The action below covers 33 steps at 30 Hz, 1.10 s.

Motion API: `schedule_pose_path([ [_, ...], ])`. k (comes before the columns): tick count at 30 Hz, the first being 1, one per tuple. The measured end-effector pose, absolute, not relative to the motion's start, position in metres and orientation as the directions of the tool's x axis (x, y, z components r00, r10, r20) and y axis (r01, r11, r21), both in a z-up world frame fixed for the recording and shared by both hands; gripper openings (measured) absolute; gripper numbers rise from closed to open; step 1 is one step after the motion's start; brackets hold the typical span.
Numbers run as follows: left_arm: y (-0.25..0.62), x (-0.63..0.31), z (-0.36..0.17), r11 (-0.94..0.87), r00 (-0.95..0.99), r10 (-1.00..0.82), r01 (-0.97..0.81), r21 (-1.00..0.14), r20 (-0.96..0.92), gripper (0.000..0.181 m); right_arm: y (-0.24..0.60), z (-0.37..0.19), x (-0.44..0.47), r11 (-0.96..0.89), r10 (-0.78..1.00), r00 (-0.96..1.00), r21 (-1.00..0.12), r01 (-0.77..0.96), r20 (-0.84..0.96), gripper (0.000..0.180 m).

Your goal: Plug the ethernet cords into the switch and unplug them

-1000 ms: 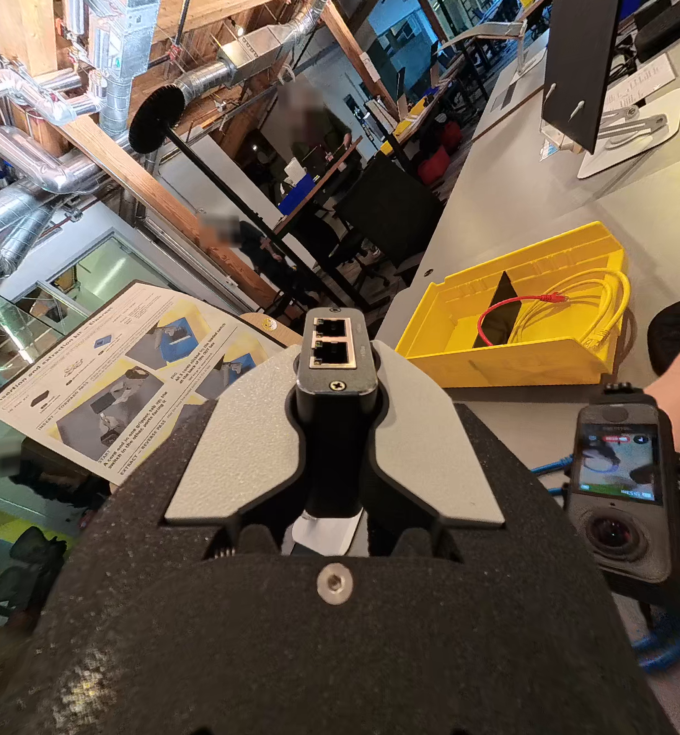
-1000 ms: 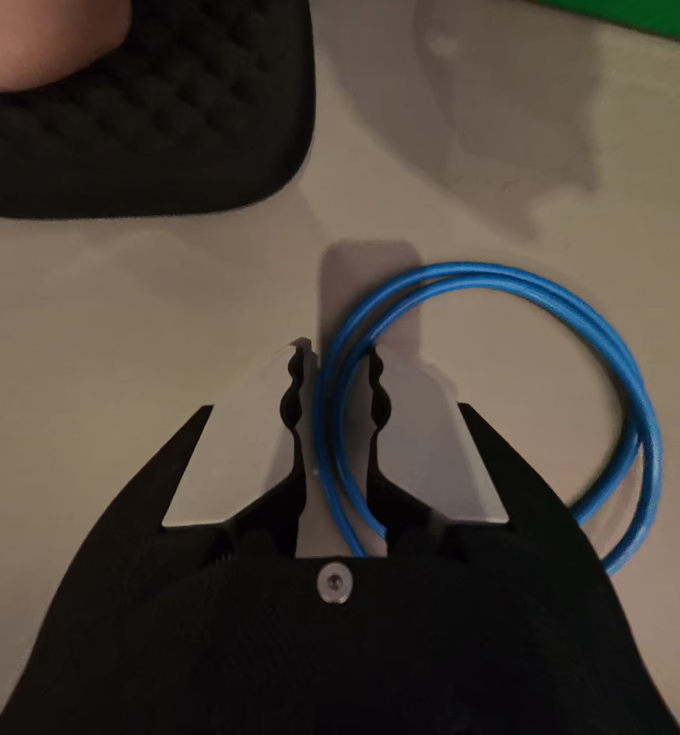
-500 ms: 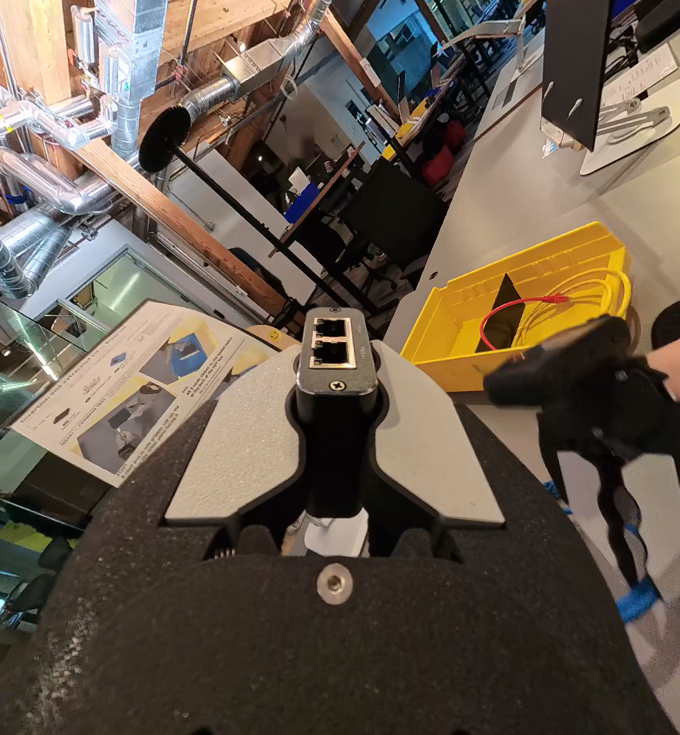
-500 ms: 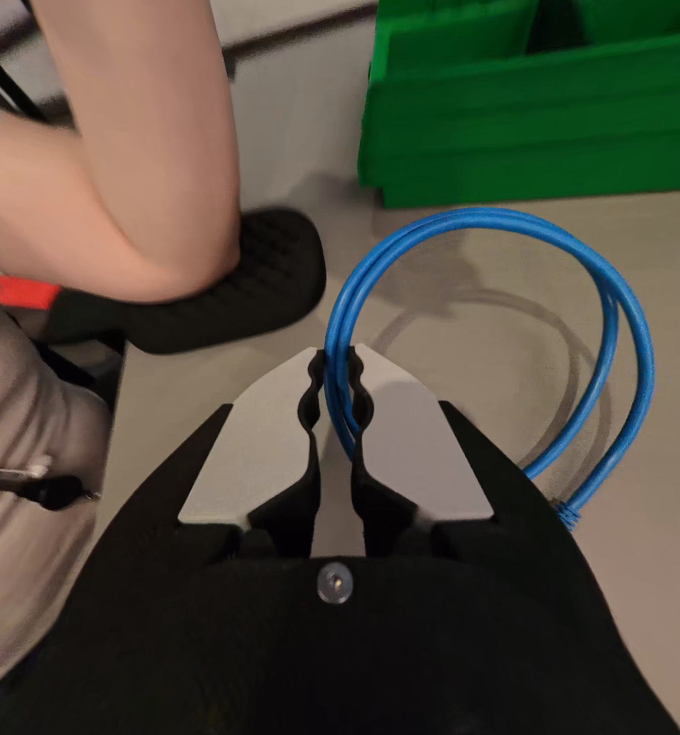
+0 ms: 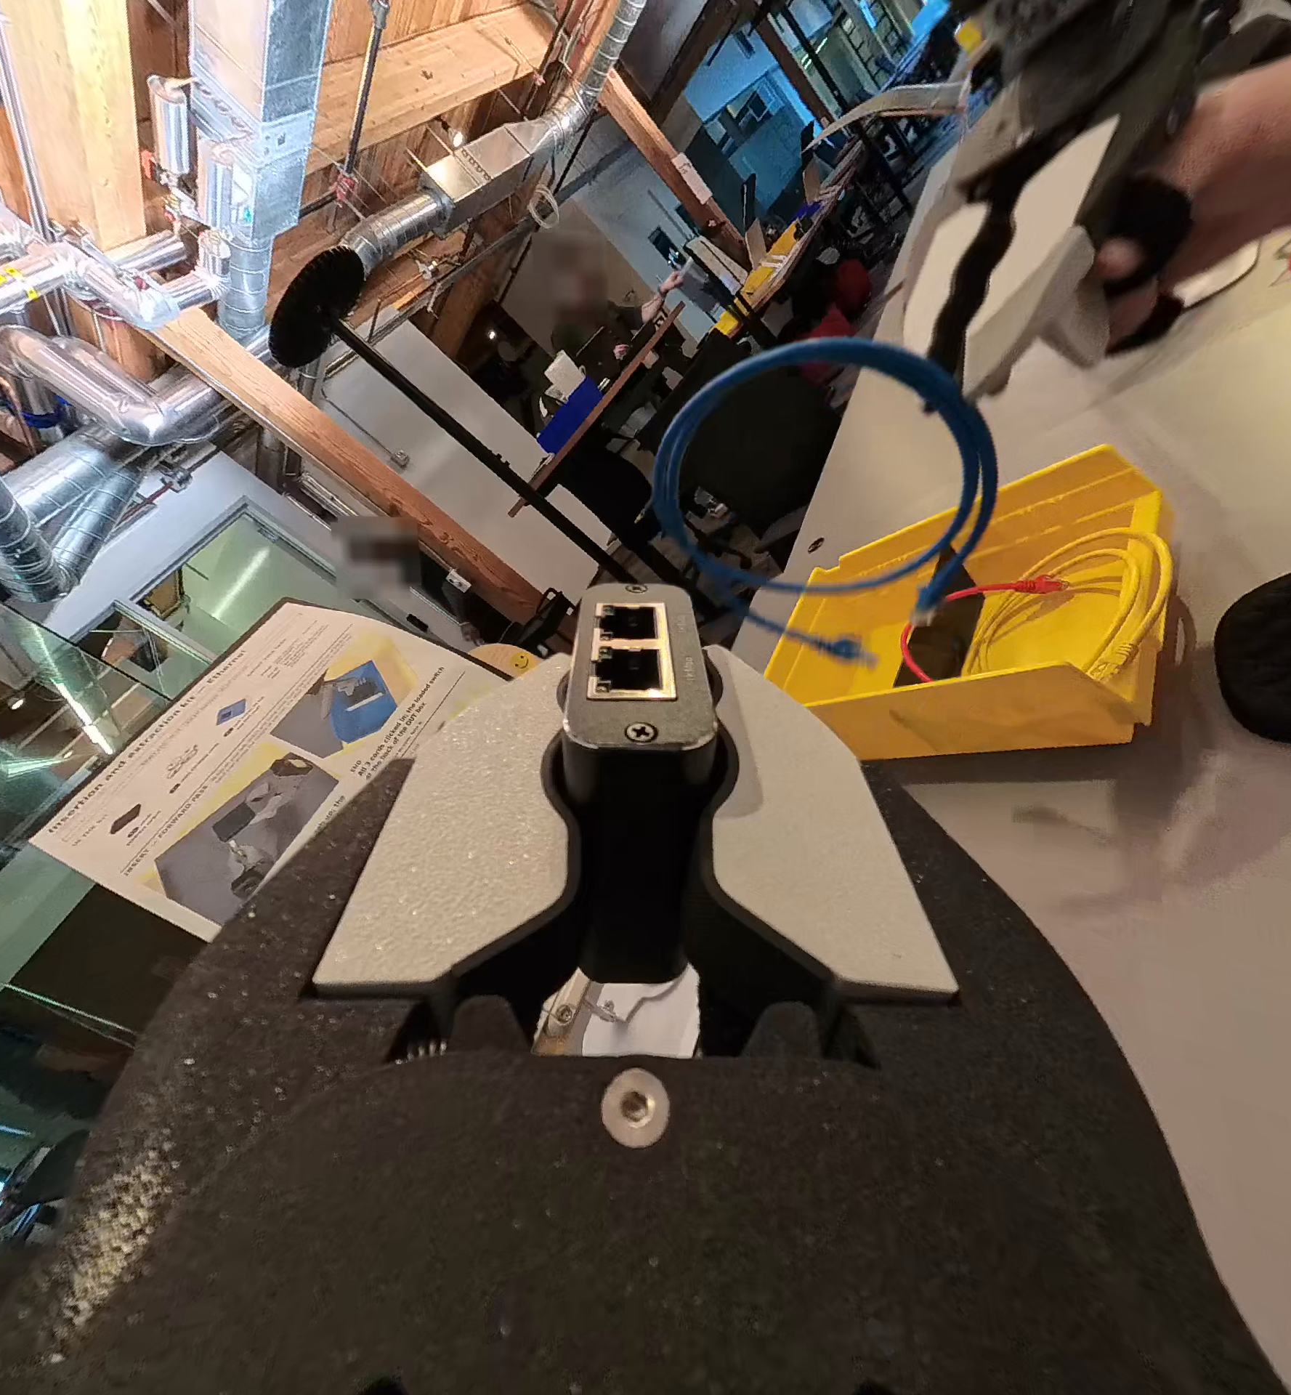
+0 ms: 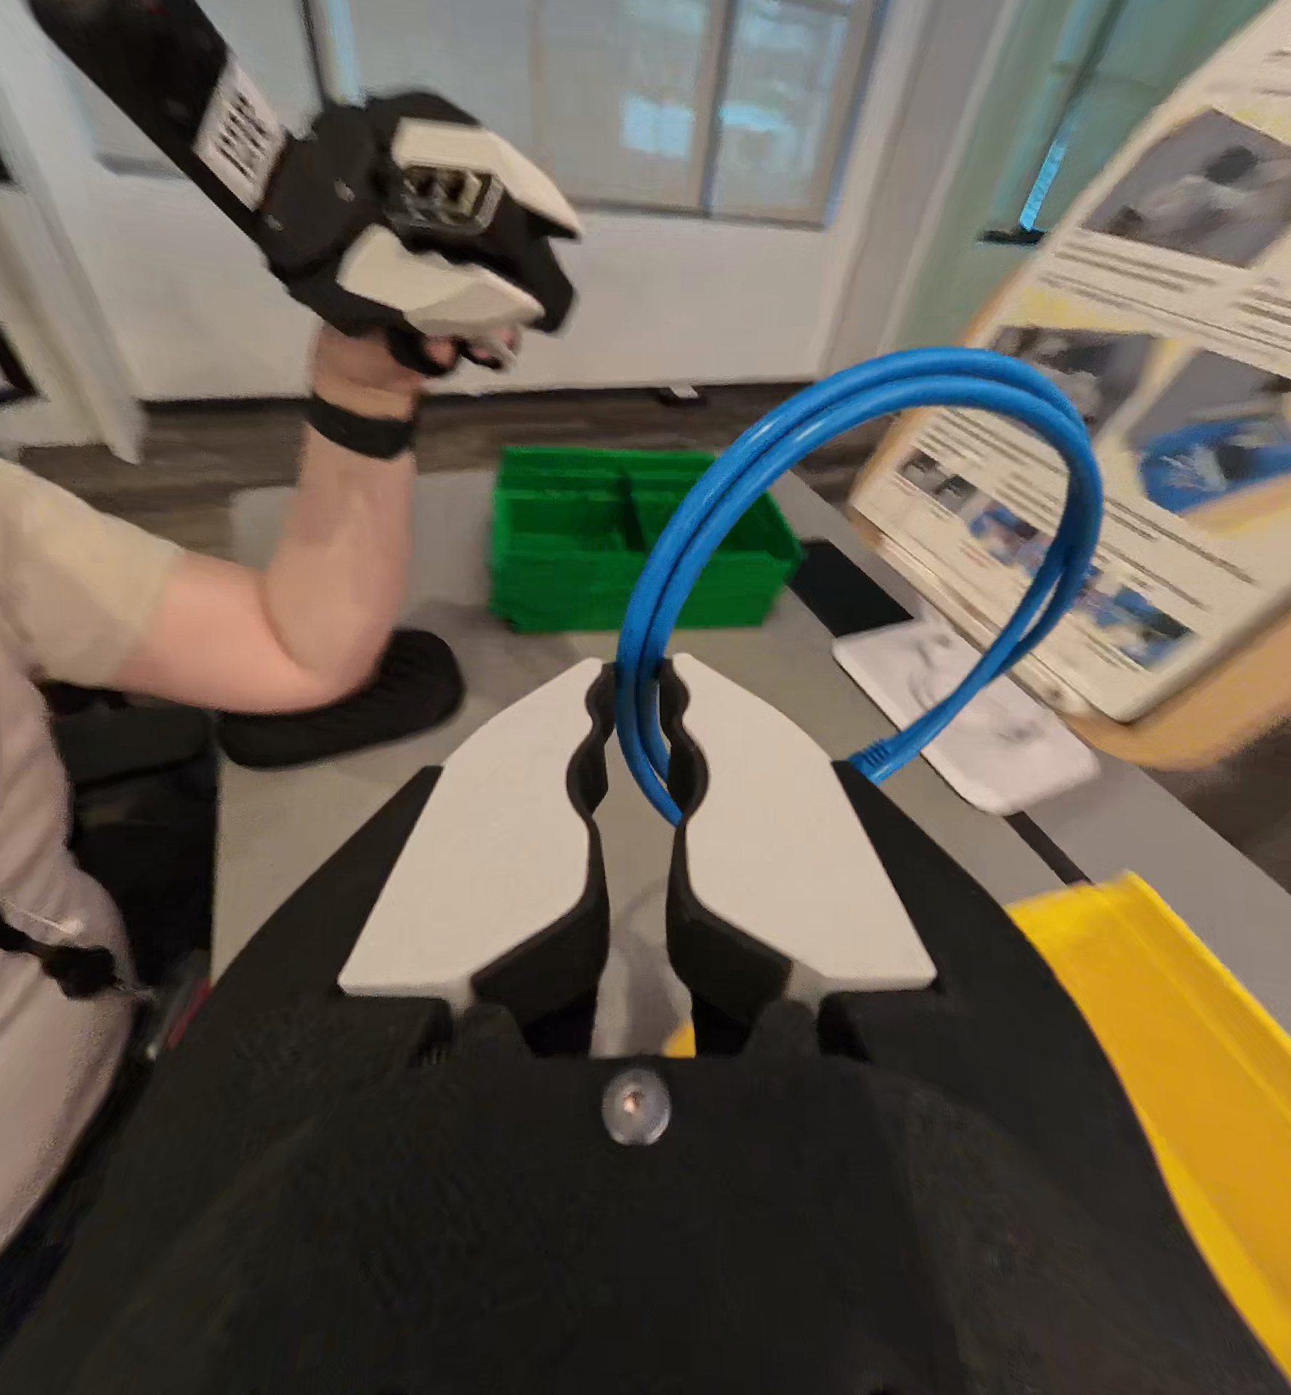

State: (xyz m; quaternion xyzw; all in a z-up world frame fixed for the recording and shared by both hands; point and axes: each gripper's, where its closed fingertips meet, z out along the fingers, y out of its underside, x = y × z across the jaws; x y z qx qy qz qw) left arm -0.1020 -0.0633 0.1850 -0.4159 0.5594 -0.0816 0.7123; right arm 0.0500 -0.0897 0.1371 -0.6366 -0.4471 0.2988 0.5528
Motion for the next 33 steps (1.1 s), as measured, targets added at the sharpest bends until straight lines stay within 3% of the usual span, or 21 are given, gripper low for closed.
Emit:
schedule_pose_path([
  [5, -0.063, -0.098, 0.182, 0.64, 0.347, -0.588, -0.353, -0.683, -0.731, 0.026, -0.076, 0.099, 0.131, -0.142, 0.789, 0.588, -0.878, 0.458, 0.179, 0.012],
  [11, -0.064, -0.086, 0.176, 0.642, 0.317, -0.595, -0.364, -0.674, -0.738, 0.026, -0.054, -0.036, 0.158, -0.412, 0.788, 0.607, -0.644, 0.644, 0.102, 0.013],
  [17, -0.064, -0.071, 0.164, 0.64, 0.268, -0.611, -0.387, -0.664, -0.745, 0.026, -0.042, -0.093, 0.134, -0.429, 0.815, 0.571, -0.561, 0.708, 0.097, 0.014],
  [19, -0.065, -0.065, 0.16, 0.642, 0.247, -0.619, -0.387, -0.662, -0.745, 0.026, -0.044, -0.087, 0.127, -0.419, 0.827, 0.556, -0.575, 0.702, 0.077, 0.019],
  [22, -0.068, -0.056, 0.153, 0.646, 0.205, -0.638, -0.382, -0.661, -0.742, 0.026, -0.042, -0.045, 0.11, -0.318, 0.823, 0.551, -0.694, 0.646, 0.136, 0.024],
  [25, -0.068, -0.047, 0.145, 0.645, 0.165, -0.655, -0.386, -0.66, -0.737, 0.026, -0.048, 0.034, 0.066, 0.035, 0.779, 0.492, -0.81, 0.585, 0.388, 0.031],
  [29, -0.06, -0.038, 0.133, 0.63, 0.145, -0.656, -0.435, -0.643, -0.74, 0.026, -0.095, 0.126, -0.005, 0.528, 0.573, 0.375, -0.678, 0.511, 0.729, 0.031],
  [33, -0.057, -0.03, 0.12, 0.632, 0.111, -0.644, -0.482, -0.607, -0.757, 0.026, -0.109, 0.158, -0.045, 0.654, 0.461, 0.318, -0.559, 0.51, 0.829, 0.031],
])
